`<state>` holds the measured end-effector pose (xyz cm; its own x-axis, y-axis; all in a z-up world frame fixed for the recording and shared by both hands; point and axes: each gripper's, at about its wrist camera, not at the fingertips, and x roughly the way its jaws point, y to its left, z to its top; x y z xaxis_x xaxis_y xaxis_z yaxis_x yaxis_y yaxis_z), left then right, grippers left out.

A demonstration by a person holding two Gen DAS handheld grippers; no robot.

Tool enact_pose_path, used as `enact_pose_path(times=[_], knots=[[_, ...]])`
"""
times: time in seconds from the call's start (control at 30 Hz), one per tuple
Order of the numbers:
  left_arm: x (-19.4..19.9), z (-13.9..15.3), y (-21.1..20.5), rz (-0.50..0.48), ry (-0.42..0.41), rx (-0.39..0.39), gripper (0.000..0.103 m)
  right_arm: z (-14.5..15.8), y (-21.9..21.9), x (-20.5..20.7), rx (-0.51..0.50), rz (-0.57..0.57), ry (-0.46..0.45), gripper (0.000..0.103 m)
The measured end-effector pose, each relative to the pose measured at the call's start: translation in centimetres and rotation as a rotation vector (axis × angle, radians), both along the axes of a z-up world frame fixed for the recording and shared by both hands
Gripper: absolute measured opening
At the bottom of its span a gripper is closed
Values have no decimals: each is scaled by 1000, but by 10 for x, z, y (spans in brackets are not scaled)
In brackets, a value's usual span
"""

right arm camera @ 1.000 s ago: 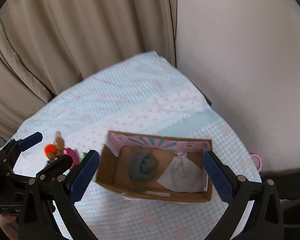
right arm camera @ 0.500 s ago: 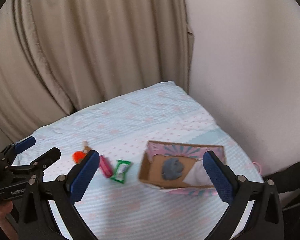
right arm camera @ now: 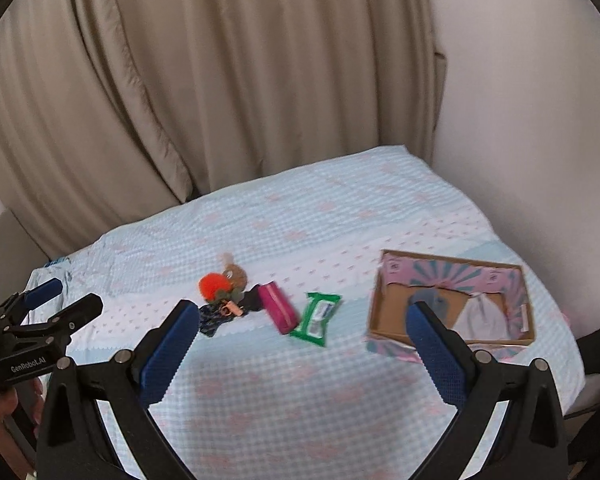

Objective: Organize soft objects
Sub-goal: 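Raise both open tools out of the box and back over the bed, then grasp the orange pompom keychain with the left tool while the right tool grasps the pink pouch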

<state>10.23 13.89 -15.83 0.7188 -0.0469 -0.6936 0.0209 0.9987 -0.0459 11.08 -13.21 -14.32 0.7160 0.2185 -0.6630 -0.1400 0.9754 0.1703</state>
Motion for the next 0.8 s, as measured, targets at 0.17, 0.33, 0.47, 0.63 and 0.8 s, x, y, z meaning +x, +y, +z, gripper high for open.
enact_pose_path(times=[0.17,0.33,0.47,0.63,0.8], knots=[[37,-38,27,-5,45,-30,103,-31,32,28,-22,41,9,103],[88,-95,47,-21,72,-71,103,-75,63,62,-71,109,-14,103],[127,-152,54,-24,97,-112,101,-127,88,94,-138,159,-29,103],[171,-220,56,-45,138,-161,94,-193,114,130,-176,240,-11,102],[202,-263,54,-43,153,-183,94,-239,129,160,-213,297,13,98]])
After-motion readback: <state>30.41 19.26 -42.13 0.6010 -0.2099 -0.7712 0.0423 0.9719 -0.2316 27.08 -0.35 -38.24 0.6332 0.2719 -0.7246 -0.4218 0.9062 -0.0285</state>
